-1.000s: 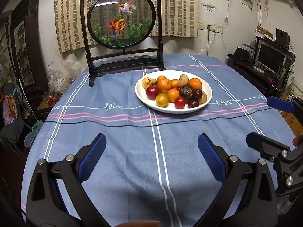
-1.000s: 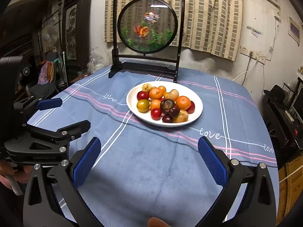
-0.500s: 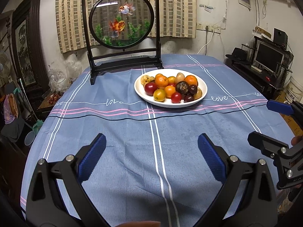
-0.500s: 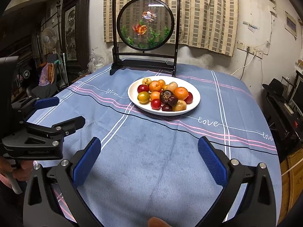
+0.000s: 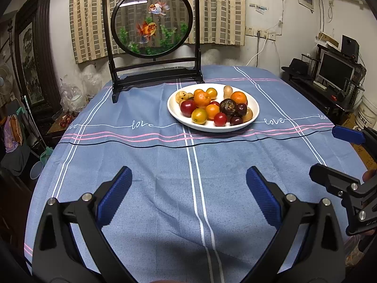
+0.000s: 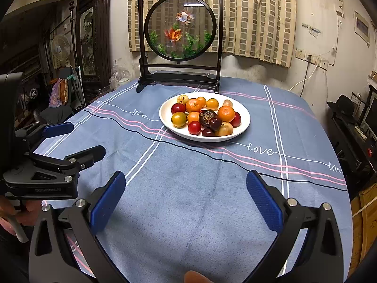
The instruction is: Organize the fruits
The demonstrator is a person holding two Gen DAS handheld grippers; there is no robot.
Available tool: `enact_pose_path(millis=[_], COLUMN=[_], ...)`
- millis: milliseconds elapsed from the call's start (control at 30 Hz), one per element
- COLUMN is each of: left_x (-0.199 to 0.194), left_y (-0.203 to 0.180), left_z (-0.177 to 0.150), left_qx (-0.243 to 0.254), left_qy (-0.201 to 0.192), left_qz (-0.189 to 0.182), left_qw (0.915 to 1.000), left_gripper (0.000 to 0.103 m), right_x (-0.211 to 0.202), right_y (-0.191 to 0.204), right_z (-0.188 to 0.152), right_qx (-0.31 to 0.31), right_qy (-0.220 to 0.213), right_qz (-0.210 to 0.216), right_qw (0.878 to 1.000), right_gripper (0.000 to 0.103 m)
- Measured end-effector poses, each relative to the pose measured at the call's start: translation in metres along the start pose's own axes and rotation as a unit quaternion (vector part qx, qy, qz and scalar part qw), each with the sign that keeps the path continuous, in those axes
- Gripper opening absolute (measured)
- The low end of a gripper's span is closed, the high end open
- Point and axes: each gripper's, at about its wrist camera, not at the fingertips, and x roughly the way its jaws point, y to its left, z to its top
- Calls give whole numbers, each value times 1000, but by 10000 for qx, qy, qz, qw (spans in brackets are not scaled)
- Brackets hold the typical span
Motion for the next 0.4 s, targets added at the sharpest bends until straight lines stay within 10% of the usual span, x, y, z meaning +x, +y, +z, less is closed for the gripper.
enact_pose_path(millis=[400], left_x=[3], left_y=[-1], left_z=[-2], left_qx=[-3], left_qy=[18], left_qz=[-26], left_qw=[10000], left_gripper=[99], right_x=[4], right_y=[-3], right_z=[0], right_qx=[51], right_qy=[45], right_qz=[-7], right_qw=[10000], right_gripper=[102])
